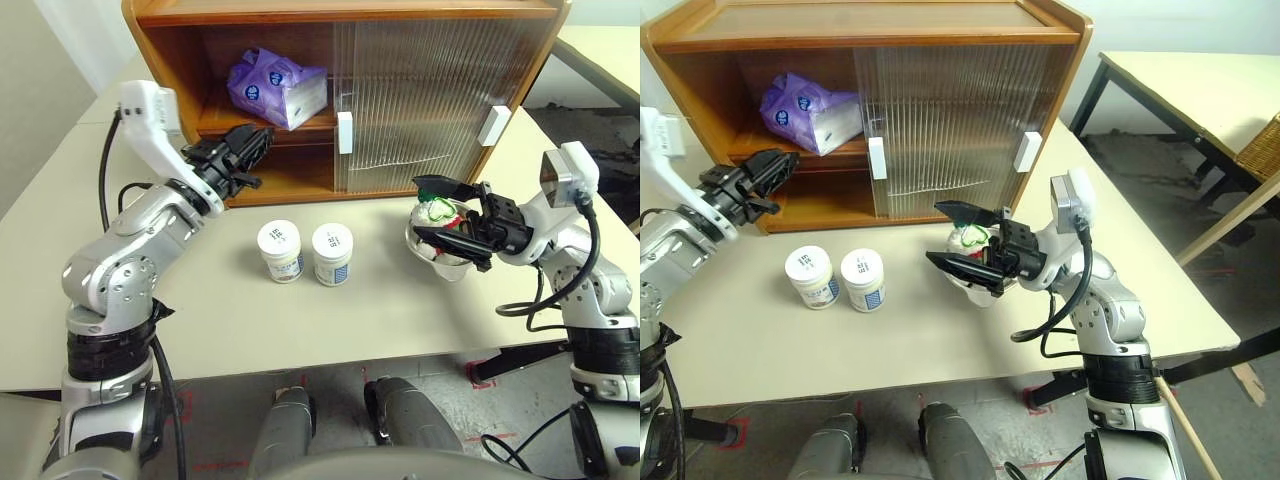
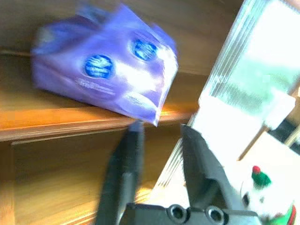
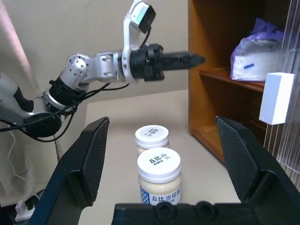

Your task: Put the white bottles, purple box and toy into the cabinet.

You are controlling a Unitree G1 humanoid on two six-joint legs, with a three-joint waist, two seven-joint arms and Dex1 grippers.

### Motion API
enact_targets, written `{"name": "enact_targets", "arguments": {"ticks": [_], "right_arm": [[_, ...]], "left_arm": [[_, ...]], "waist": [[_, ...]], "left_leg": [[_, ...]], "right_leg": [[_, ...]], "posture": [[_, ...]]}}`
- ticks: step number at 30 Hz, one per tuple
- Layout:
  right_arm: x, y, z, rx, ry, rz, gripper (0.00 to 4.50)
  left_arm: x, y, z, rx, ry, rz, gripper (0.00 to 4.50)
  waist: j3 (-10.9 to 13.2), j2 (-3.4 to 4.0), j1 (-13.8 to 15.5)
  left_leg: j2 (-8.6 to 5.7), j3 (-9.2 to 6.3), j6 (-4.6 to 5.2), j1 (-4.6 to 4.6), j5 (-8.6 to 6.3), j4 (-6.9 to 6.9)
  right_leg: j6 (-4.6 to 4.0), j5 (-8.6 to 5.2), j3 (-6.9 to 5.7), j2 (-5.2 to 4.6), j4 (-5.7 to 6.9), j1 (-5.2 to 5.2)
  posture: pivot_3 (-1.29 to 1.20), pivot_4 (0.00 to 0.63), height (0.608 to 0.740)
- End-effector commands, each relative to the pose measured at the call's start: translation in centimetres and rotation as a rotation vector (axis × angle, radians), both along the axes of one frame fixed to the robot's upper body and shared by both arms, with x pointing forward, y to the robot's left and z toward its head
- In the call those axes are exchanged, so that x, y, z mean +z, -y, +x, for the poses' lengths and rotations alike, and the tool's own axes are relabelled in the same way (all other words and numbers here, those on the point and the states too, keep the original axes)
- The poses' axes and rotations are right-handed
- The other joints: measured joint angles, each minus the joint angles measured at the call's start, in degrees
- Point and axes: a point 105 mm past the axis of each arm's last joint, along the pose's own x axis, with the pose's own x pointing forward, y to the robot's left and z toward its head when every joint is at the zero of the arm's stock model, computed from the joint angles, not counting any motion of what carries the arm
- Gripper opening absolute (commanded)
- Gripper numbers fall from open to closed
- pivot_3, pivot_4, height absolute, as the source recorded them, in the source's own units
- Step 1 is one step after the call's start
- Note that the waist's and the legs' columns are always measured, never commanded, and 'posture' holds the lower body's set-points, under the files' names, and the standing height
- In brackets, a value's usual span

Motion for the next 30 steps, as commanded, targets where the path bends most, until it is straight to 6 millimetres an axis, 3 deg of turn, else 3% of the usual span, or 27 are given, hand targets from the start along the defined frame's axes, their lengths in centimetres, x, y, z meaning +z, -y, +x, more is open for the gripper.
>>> {"name": "enact_targets", "arguments": {"ticks": [1,2,13,16,22,27,30], "right_arm": [[-0.2,-0.3,-0.2,0.014,0.006,-0.014,4.5],[-0.2,-0.3,-0.3,0.015,0.005,-0.014,4.5],[-0.4,-0.5,-0.7,-0.01,0.005,-0.001,4.5],[-0.3,-0.4,-0.6,-0.017,0.011,-0.001,4.5],[-0.4,-0.2,-0.5,-0.025,0.015,-0.002,4.5],[-0.5,0.0,-0.5,-0.027,0.014,-0.004,4.5],[-0.6,0.2,-0.5,-0.031,0.011,-0.009,4.5]], "left_arm": [[0.1,0.4,1.5,0.003,0.034,0.052,0.28],[0.3,0.6,1.9,-0.004,0.04,0.052,0.03],[0.3,1.2,6.4,0.044,0.06,0.075,0.03],[0.2,1.2,7.6,0.053,0.051,0.081,0.03],[0.3,0.5,9.2,0.103,0.058,0.111,0.03],[1.5,0.7,8.5,0.085,0.105,0.076,0.03],[2.3,1.0,6.4,0.023,0.124,0.023,0.65]], "waist": [[0.0,0.0,0.05],[0.0,0.0,0.04],[-0.04,0.04,-0.63],[-0.05,0.04,-1.03],[-0.05,0.03,-1.98],[-0.06,0.02,-2.89],[-0.06,0.02,-3.37]], "left_leg": [[0.01,-0.05,0.0,-0.02,0.0,0.01],[0.04,-0.07,-0.01,-0.02,0.0,0.01],[0.08,0.29,0.02,-0.12,-0.03,-0.04],[0.06,0.34,0.06,-0.11,-0.03,0.0],[0.07,0.32,0.11,-0.12,-0.01,0.16],[-0.05,0.41,0.15,-0.14,0.01,0.22],[-0.13,0.47,0.21,-0.25,0.04,0.28]], "right_leg": [[0.01,0.0,-0.01,0.0,0.0,-0.01],[-0.01,0.01,-0.01,0.03,0.01,-0.04],[0.02,0.01,-0.01,0.06,-0.06,-0.05],[0.64,-0.29,0.01,0.07,-0.07,-0.02],[0.8,-0.21,0.03,0.06,-0.07,0.04],[0.87,-0.2,0.0,0.1,-0.07,0.08],[0.94,-0.22,-0.07,0.12,-0.09,0.07]], "posture": [[-0.19,0.085,0.74],[-0.19,0.085,0.74],[-0.23,0.078,0.74],[-0.24,0.076,0.74],[-0.25,0.073,0.74],[-0.25,0.072,0.74],[-0.24,0.076,0.74]]}}
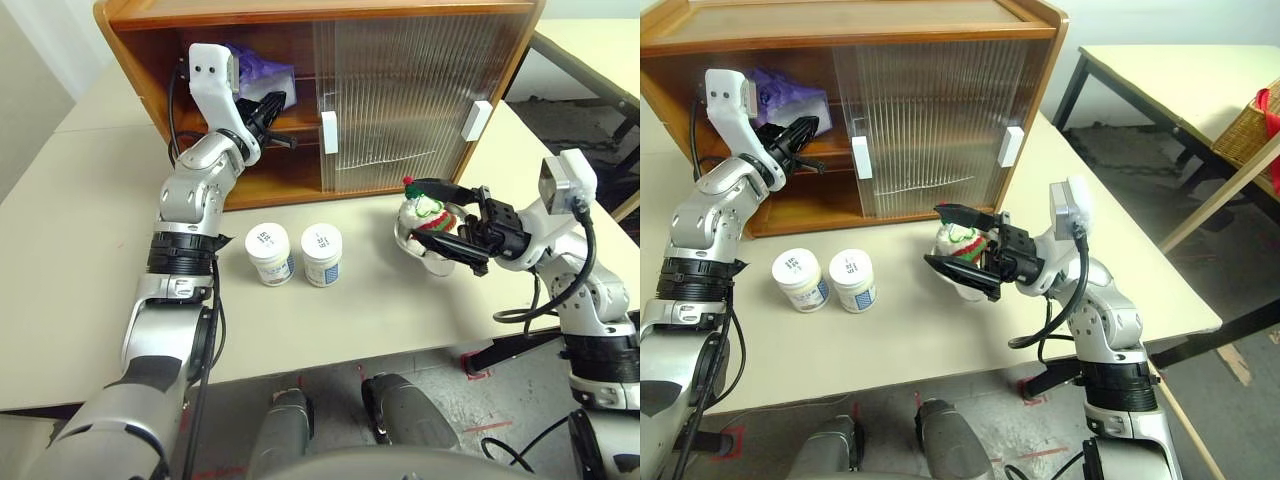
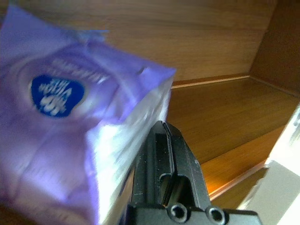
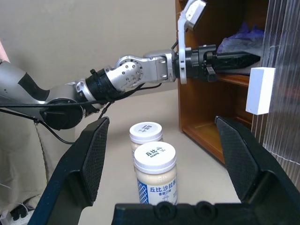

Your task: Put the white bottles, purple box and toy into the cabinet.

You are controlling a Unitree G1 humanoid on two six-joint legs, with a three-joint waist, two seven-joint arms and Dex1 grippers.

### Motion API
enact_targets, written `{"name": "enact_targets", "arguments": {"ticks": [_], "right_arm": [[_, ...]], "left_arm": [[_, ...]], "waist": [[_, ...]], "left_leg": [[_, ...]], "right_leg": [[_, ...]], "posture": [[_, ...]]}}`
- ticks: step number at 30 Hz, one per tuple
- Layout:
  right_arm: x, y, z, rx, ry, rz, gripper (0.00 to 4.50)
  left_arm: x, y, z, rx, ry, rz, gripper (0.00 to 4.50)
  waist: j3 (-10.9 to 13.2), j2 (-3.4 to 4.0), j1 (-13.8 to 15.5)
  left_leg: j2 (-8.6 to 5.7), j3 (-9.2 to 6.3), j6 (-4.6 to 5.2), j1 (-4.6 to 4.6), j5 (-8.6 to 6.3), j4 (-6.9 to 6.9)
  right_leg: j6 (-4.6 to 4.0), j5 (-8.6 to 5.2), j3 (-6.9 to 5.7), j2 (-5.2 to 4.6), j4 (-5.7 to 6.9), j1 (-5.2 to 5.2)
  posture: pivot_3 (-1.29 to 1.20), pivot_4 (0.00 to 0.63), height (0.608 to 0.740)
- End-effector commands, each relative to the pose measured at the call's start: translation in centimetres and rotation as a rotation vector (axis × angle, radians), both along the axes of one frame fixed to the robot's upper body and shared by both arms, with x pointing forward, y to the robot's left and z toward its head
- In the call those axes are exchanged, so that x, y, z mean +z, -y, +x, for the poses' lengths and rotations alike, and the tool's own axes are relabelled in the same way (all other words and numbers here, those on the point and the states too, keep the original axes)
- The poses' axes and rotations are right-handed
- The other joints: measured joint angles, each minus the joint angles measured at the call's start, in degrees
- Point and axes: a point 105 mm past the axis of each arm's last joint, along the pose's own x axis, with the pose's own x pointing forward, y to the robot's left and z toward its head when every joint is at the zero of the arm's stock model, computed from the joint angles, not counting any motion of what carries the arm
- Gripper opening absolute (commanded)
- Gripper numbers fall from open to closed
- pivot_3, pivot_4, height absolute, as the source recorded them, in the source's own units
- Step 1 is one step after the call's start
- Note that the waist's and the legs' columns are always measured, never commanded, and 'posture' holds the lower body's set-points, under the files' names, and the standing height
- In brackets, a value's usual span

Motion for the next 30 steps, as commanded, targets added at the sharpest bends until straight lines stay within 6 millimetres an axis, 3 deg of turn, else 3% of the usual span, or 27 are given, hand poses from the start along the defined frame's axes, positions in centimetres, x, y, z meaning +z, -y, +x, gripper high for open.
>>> {"name": "enact_targets", "arguments": {"ticks": [1,3,7,11,17,22,30], "right_arm": [[-0.2,0.3,-0.1,-0.009,0.007,-0.02,4.5],[-0.3,0.3,0.0,-0.007,0.006,-0.022,4.5],[-0.3,0.4,0.1,-0.004,0.004,-0.026,4.5],[-0.3,0.7,0.1,-0.003,0.0,-0.034,4.5],[-0.2,0.7,0.2,-0.001,-0.002,-0.037,4.5],[-0.1,0.5,0.4,0.008,-0.001,-0.036,4.5],[0.0,0.6,0.5,0.008,0.004,-0.042,4.5]], "left_arm": [[1.1,0.4,-2.4,-0.077,0.034,-0.044,0.94],[1.6,0.9,-3.6,-0.128,0.056,-0.057,1.6],[1.7,1.4,-8.2,-0.307,0.127,-0.08,3.05],[-2.7,-3.1,-12.0,-0.272,0.002,-0.009,4.44],[-7.6,-6.6,-16.2,-0.232,-0.171,0.09,4.48],[-10.6,-7.6,-17.6,-0.226,-0.292,0.2,4.48],[-12.5,-6.8,-19.2,-0.324,-0.354,0.226,4.48]], "waist": [[-0.01,0.0,-0.32],[-0.01,0.0,-0.37],[-0.02,0.01,-0.47],[-0.09,0.11,-0.81],[-0.22,0.26,-0.57],[-0.4,0.53,-0.34],[-1.1,1.28,-0.44]], "left_leg": [[-0.04,0.02,0.02,-0.03,0.01,0.0],[-0.13,0.07,0.07,-0.04,0.0,0.06],[-0.21,0.07,0.19,-0.08,-0.05,0.27],[0.02,-0.11,0.18,0.14,-0.11,0.21],[0.59,-0.71,-0.09,0.13,-0.12,0.18],[0.68,-1.03,-1.16,-0.08,-0.75,0.15],[0.83,-0.94,-0.58,-0.84,-0.42,-0.21]], "right_leg": [[0.05,-0.01,-0.06,0.02,-0.01,-0.01],[0.1,0.0,-0.11,0.03,0.0,0.01],[0.18,0.05,-0.05,-0.01,0.0,0.06],[0.14,0.06,0.04,-0.05,0.04,0.07],[-0.28,0.0,0.13,-0.1,0.11,-0.06],[-0.48,-0.08,-0.02,-0.09,0.11,-0.55],[-1.32,0.2,-0.08,-0.03,0.16,-1.18]], "posture": [[-0.24,0.076,0.74],[-0.24,0.076,0.74],[-0.23,0.085,0.74],[-0.22,0.09,0.74],[-0.21,0.088,0.74],[-0.2,0.089,0.74],[-0.22,0.081,0.74]]}}
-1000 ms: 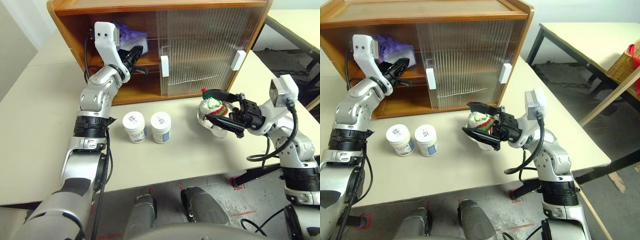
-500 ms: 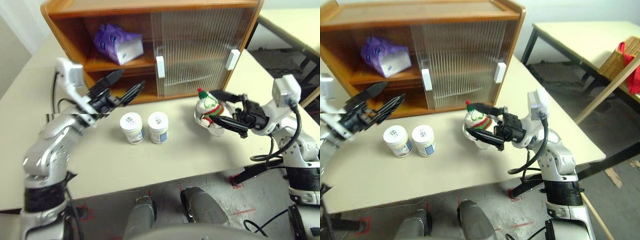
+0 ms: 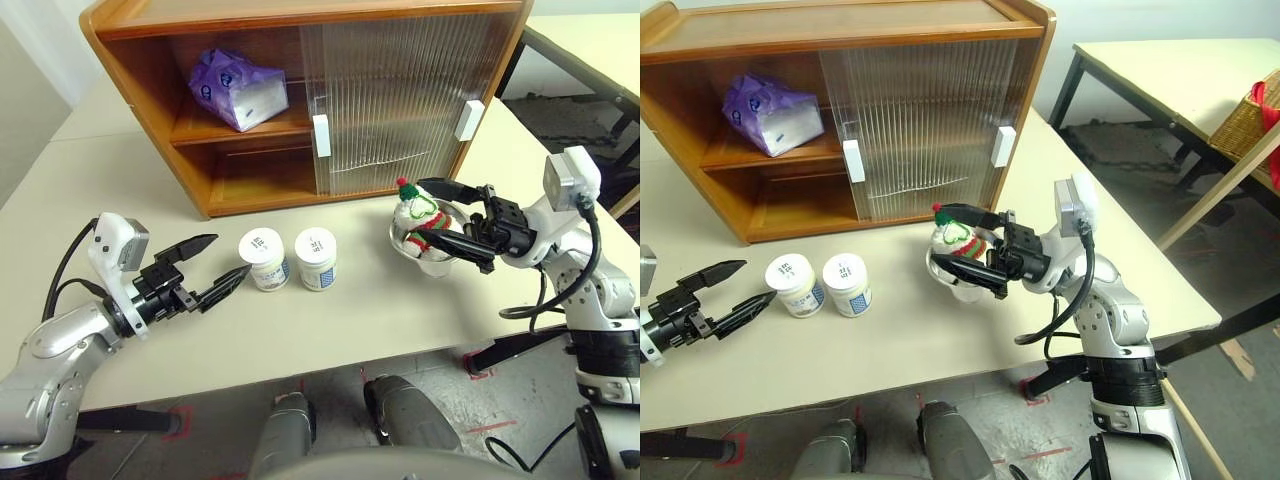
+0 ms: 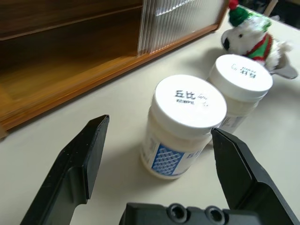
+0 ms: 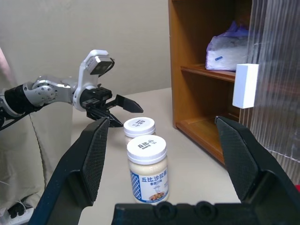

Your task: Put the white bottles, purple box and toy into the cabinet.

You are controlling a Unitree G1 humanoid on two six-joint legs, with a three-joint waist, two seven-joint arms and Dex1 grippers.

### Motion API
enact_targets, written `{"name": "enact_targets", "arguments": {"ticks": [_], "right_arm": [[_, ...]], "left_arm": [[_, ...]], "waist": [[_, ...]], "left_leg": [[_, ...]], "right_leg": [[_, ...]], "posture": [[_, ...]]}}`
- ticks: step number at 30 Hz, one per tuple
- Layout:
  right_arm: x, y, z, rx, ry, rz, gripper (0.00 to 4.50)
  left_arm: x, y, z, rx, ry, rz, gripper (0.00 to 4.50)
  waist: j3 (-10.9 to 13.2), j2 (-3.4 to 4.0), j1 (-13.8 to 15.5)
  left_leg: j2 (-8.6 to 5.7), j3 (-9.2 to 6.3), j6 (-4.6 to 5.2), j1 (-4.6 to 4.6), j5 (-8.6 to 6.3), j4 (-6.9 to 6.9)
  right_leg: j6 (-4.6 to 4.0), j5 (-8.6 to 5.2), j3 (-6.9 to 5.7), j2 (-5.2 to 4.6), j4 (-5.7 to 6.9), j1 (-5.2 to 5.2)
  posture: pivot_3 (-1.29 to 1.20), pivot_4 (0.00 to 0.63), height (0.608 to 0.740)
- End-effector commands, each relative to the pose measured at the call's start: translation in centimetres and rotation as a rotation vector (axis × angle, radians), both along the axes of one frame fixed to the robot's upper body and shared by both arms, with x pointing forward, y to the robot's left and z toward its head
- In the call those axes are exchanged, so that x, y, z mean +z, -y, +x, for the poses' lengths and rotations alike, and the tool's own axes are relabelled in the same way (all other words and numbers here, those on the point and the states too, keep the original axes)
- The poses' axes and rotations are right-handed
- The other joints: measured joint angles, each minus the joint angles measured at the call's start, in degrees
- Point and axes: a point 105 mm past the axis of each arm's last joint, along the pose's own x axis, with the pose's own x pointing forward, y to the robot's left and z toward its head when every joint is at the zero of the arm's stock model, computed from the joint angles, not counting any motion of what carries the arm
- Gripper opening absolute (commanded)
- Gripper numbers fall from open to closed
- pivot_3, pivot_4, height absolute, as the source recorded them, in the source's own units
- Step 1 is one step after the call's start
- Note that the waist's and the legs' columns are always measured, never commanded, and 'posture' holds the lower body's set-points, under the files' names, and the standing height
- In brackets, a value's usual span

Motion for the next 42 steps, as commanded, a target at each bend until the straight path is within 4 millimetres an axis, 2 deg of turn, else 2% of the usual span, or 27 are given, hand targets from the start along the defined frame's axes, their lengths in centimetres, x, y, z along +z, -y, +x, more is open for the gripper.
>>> {"name": "enact_targets", "arguments": {"ticks": [1,4,8,14,19,29,31,34,37,39,42], "right_arm": [[0.0,0.0,0.0,0.002,0.001,-0.019,4.5],[0.0,0.0,0.1,0.001,0.001,-0.023,4.5],[0.2,-0.1,0.2,0.002,0.008,-0.027,4.5],[0.3,-0.2,0.2,0.0,0.008,-0.027,4.5],[0.4,-0.5,0.0,0.002,0.006,-0.021,4.5],[0.6,-0.9,-0.4,0.001,-0.002,-0.017,4.5],[0.7,-1.0,-0.4,0.002,-0.003,-0.018,4.5],[0.9,-1.2,-0.4,0.002,-0.001,-0.017,4.5],[1.0,-1.2,-0.4,-0.003,0.002,-0.018,4.5],[1.0,-1.1,-0.3,-0.008,0.003,-0.019,4.5],[0.9,-0.9,-0.3,-0.011,0.001,-0.022,4.5]], "left_arm": [[-1.5,0.7,-1.2,-0.079,-0.059,0.036,4.48],[-2.8,0.8,-1.7,-0.101,-0.113,0.06,4.48],[-3.4,1.9,-1.2,-0.115,-0.139,0.06,4.48],[-5.0,1.6,0.3,-0.035,-0.165,0.049,4.48],[-7.0,1.6,0.6,-0.024,-0.207,0.076,4.48],[-7.8,3.0,2.5,-0.053,-0.131,0.048,4.48],[-8.4,3.3,2.9,-0.067,-0.148,0.056,4.09],[-9.0,3.5,3.1,-0.077,-0.172,0.057,3.2],[-9.3,3.5,3.0,-0.073,-0.192,0.048,3.15],[-9.3,3.2,3.0,-0.052,-0.185,0.039,3.15],[-7.1,1.9,4.6,0.078,-0.095,-0.068,3.15]], "waist": [[-0.1,0.05,-0.1],[-0.12,0.06,-0.14],[-0.18,0.11,-0.06],[-0.55,0.06,-0.22],[-0.78,-0.03,-0.44],[-0.84,-0.15,-0.45],[-0.85,-0.16,-0.41],[-0.88,-0.13,-0.4],[-0.92,-0.13,-0.38],[-0.95,-0.11,-0.42],[-0.97,-0.1,-0.43]], "left_leg": [[0.01,0.04,0.0,0.01,0.0,-0.12],[0.09,0.09,0.0,0.04,0.0,-0.37],[0.13,0.08,0.06,0.07,0.04,-0.4],[0.11,0.08,0.14,0.18,0.11,-0.33],[0.12,0.07,0.14,0.19,0.12,-0.35],[0.08,0.06,0.14,0.18,0.12,-0.35],[0.08,0.05,0.14,0.18,0.12,-0.35],[0.08,0.04,0.15,0.19,0.13,-0.35],[0.01,0.02,0.18,0.21,0.15,-0.33],[0.0,0.01,0.18,0.22,0.15,-0.31],[-0.03,0.01,0.18,0.23,0.15,-0.3]], "right_leg": [[-0.04,-0.05,0.0,0.0,0.0,-0.05],[-0.15,-0.16,-0.01,0.06,0.0,-0.12],[-0.18,-0.18,-0.04,0.11,0.01,-0.09],[-0.19,-0.12,-0.03,0.08,0.02,0.07],[-0.18,-0.12,-0.04,0.09,0.02,0.07],[-0.14,-0.15,-0.02,0.08,0.0,0.1],[-0.13,-0.15,-0.04,0.08,0.0,0.11],[-0.1,-0.14,-0.03,0.09,0.0,0.13],[0.02,-0.2,-0.02,0.07,0.0,0.21],[0.5,-0.49,-0.01,0.06,-0.02,0.25],[0.55,-0.51,-0.01,0.04,-0.02,0.27]], "posture": [[-0.22,0.081,0.74],[-0.21,0.078,0.74],[-0.22,0.075,0.74],[-0.22,0.072,0.74],[-0.23,0.076,0.74],[-0.23,0.083,0.74],[-0.23,0.083,0.74],[-0.24,0.081,0.74],[-0.25,0.079,0.74],[-0.25,0.078,0.74],[-0.24,0.078,0.74]]}}
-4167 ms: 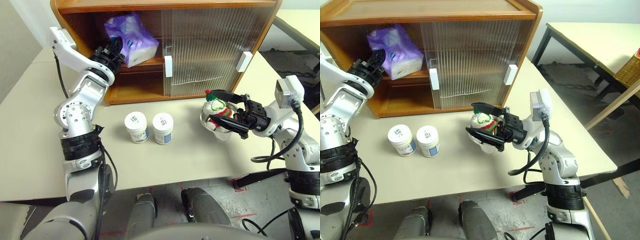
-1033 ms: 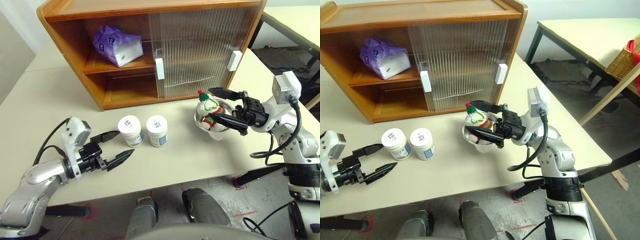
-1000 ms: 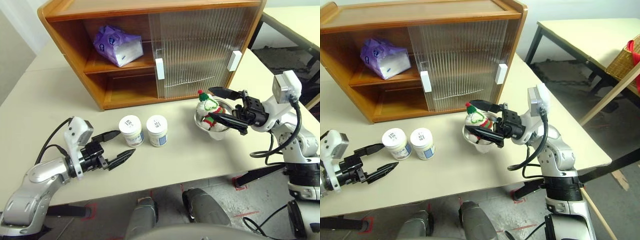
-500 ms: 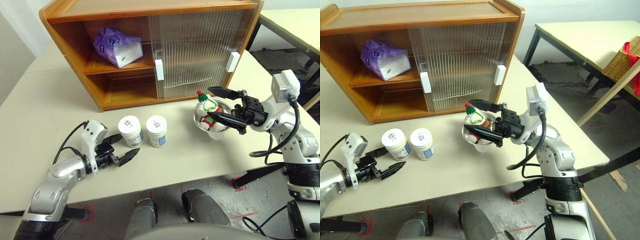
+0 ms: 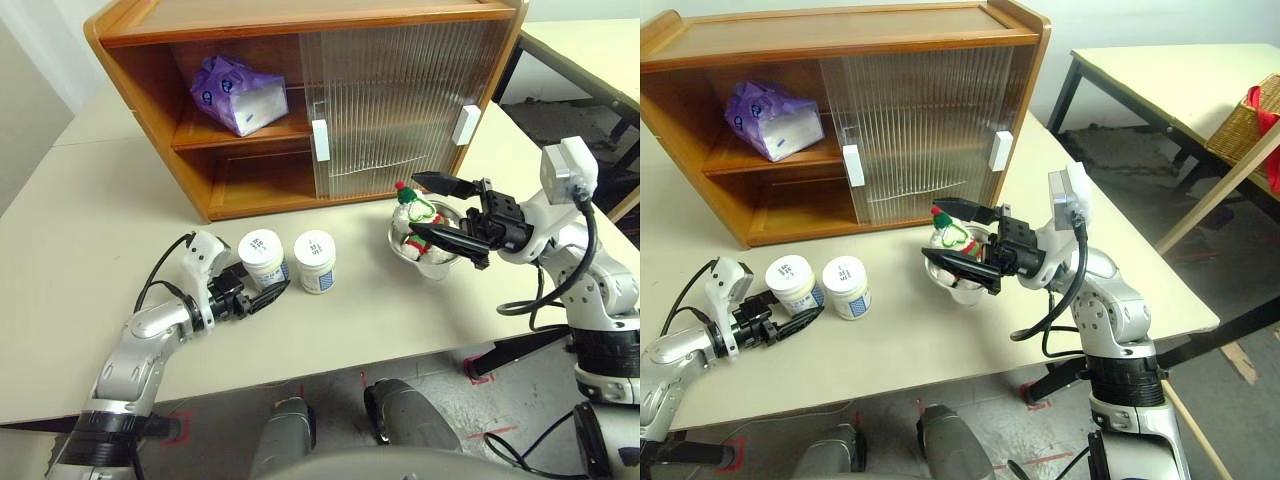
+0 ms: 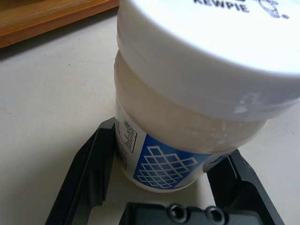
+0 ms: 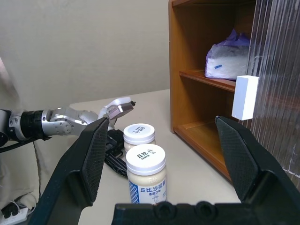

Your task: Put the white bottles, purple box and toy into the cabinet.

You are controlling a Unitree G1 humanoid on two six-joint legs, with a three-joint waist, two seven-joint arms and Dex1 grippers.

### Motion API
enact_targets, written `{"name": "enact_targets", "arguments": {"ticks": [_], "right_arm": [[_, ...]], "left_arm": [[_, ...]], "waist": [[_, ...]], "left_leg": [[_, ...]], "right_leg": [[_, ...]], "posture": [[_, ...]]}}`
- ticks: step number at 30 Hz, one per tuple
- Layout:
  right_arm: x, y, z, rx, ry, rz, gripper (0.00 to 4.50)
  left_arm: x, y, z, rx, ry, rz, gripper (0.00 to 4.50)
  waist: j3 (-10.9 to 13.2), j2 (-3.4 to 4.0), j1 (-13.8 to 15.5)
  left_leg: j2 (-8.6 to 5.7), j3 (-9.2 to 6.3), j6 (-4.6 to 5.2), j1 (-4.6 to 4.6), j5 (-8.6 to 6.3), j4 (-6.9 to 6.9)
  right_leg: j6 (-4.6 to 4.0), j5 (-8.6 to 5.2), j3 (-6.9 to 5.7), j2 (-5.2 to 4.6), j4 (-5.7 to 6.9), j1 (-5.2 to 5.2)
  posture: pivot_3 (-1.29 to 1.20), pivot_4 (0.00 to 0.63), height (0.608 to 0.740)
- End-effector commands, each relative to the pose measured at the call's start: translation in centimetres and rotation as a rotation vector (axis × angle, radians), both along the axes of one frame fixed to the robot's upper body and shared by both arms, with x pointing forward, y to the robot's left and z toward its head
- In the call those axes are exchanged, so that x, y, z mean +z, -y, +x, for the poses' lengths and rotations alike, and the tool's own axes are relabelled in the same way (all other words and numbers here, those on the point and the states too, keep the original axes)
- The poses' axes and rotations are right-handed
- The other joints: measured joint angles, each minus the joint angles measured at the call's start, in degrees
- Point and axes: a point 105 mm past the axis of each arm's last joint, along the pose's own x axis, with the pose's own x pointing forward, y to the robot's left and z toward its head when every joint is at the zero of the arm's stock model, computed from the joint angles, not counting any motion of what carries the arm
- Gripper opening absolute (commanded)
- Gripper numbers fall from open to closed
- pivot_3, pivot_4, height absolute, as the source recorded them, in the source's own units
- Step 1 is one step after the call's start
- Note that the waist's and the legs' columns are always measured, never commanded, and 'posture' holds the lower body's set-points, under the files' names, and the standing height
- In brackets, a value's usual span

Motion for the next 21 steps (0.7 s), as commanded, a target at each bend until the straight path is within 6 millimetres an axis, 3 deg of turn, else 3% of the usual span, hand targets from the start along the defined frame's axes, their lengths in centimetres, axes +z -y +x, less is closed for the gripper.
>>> {"name": "enact_targets", "arguments": {"ticks": [1,8,15,21], "right_arm": [[0.0,0.0,-0.1,0.005,0.002,-0.011,4.5],[-0.1,-0.3,0.0,0.013,-0.001,-0.001,4.5],[0.0,-0.1,-0.2,0.011,0.0,-0.001,4.5],[-0.1,0.1,-0.4,-0.002,0.001,-0.004,4.5]], "left_arm": [[1.3,-1.9,1.5,0.162,0.051,-0.097,3.15],[2.8,-3.1,5.0,0.283,0.114,-0.07,3.15],[3.7,-2.3,9.5,0.31,0.167,0.026,3.15],[3.8,-1.1,12.1,0.318,0.187,0.033,3.15]], "waist": [[-0.01,-0.05,-0.01],[-0.02,-0.14,0.23],[-0.01,-0.25,0.54],[0.0,-0.29,0.14]], "left_leg": [[0.0,0.0,0.0,-0.01,0.0,0.0],[0.0,0.0,0.04,-0.01,0.05,0.01],[-0.12,0.01,0.12,-0.07,0.08,0.13],[-0.14,0.04,0.17,-0.09,0.09,0.25]], "right_leg": [[0.01,0.01,0.0,0.0,0.0,-0.01],[0.03,0.06,-0.03,0.06,0.0,0.04],[0.02,0.25,0.08,0.01,-0.1,0.13],[0.34,0.2,0.11,0.01,-0.13,0.18]], "posture": [[-0.24,0.077,0.74],[-0.23,0.076,0.74],[-0.25,0.075,0.74],[-0.28,0.072,0.74]]}}
